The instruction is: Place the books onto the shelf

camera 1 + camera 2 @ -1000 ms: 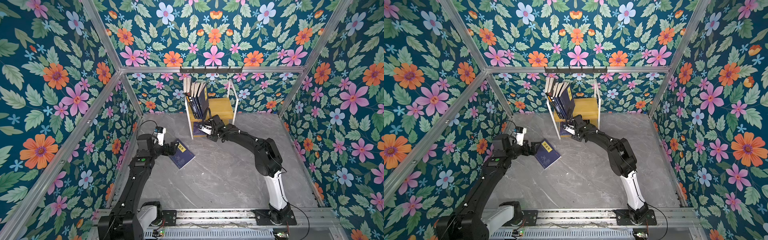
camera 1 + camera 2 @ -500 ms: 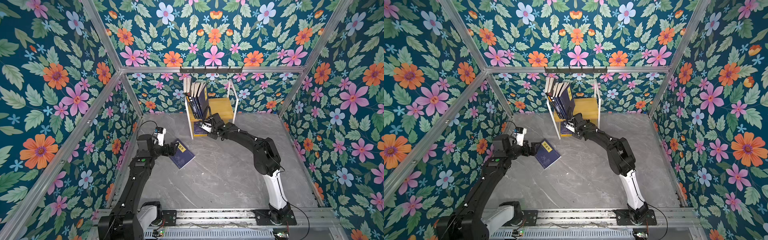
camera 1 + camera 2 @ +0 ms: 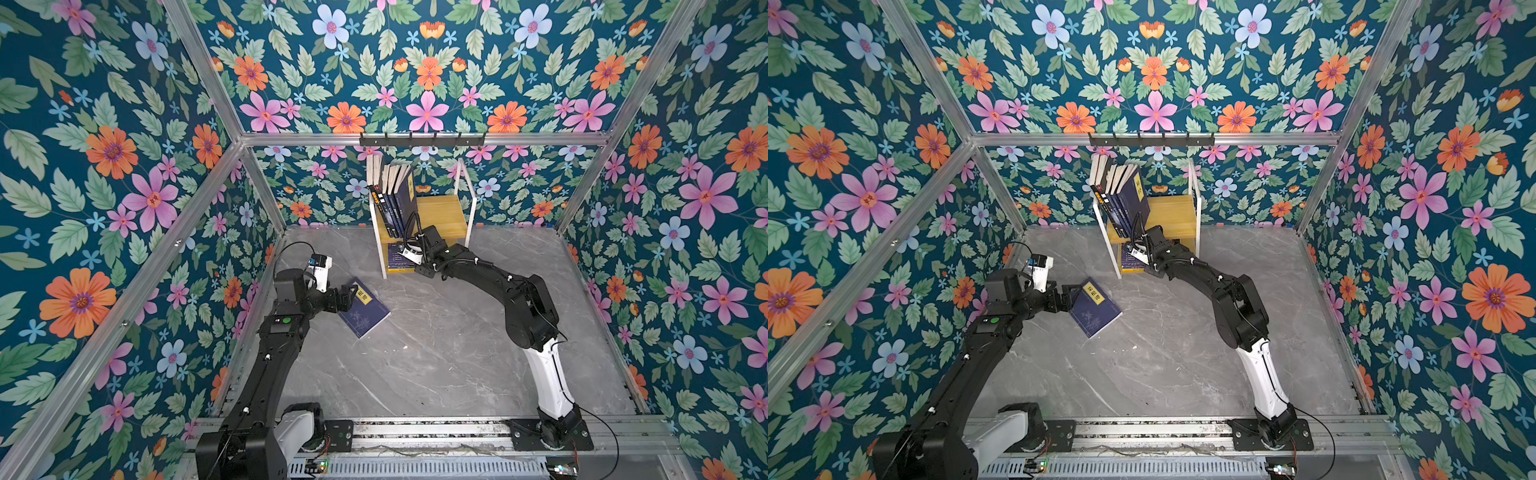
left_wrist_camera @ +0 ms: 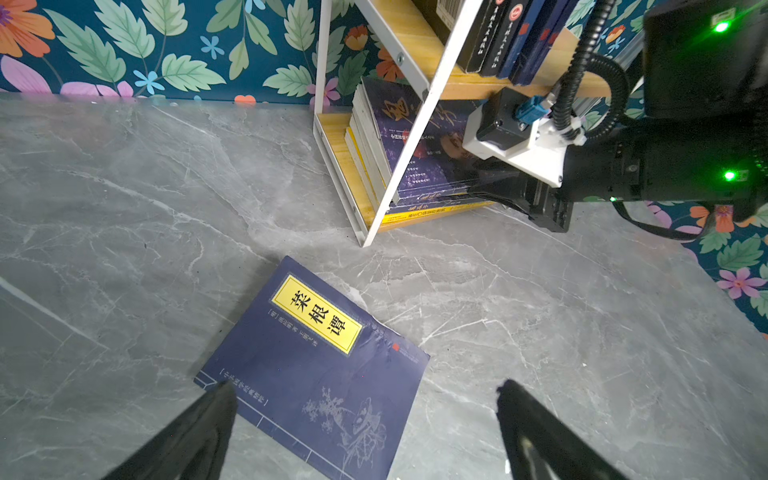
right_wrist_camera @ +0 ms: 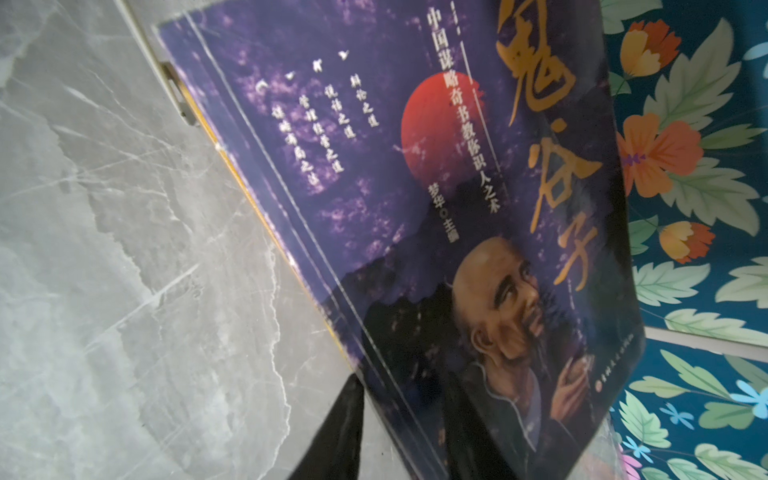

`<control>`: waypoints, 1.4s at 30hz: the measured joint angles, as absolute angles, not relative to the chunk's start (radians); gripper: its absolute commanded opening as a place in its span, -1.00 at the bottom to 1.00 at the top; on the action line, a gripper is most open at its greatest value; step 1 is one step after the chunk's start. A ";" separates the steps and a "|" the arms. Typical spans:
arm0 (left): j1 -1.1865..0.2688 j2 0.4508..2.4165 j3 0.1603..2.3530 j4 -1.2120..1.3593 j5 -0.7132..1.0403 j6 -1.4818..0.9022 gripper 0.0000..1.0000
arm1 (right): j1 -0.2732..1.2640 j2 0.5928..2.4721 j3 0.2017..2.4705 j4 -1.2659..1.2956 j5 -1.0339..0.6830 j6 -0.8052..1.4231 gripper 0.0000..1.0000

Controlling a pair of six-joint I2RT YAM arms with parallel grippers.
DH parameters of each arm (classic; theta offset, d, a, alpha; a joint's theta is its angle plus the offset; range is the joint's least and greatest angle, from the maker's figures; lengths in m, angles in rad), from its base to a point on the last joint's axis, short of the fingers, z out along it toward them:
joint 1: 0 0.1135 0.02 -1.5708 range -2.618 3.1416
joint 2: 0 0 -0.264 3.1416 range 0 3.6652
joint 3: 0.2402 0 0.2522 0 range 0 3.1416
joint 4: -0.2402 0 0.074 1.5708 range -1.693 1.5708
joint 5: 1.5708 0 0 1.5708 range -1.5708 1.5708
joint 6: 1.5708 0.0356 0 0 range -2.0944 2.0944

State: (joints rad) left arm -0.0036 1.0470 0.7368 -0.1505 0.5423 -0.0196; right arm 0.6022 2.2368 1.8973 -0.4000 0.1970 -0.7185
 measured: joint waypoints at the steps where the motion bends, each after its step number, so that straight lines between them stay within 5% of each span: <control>1: -0.004 1.048 0.736 -0.152 0.538 -0.019 0.99 | 0.603 2.238 1.900 -0.403 0.197 -0.718 -0.37; 14: -0.004 1.051 0.736 -0.151 0.536 -0.020 0.99 | 0.645 2.091 1.708 -0.299 0.186 -0.654 -0.21; 17: -0.004 1.057 0.736 -0.151 0.536 -0.020 0.99 | 0.648 2.035 1.626 -0.272 0.185 -0.618 -0.38; 21: -0.004 1.058 0.736 -0.150 0.540 -0.020 0.99 | 0.672 2.008 1.563 -0.243 0.138 -0.569 -1.00; 42: -0.002 1.065 0.737 -0.150 0.544 -0.020 0.99 | 0.701 2.167 1.665 -0.093 0.144 -0.400 -1.00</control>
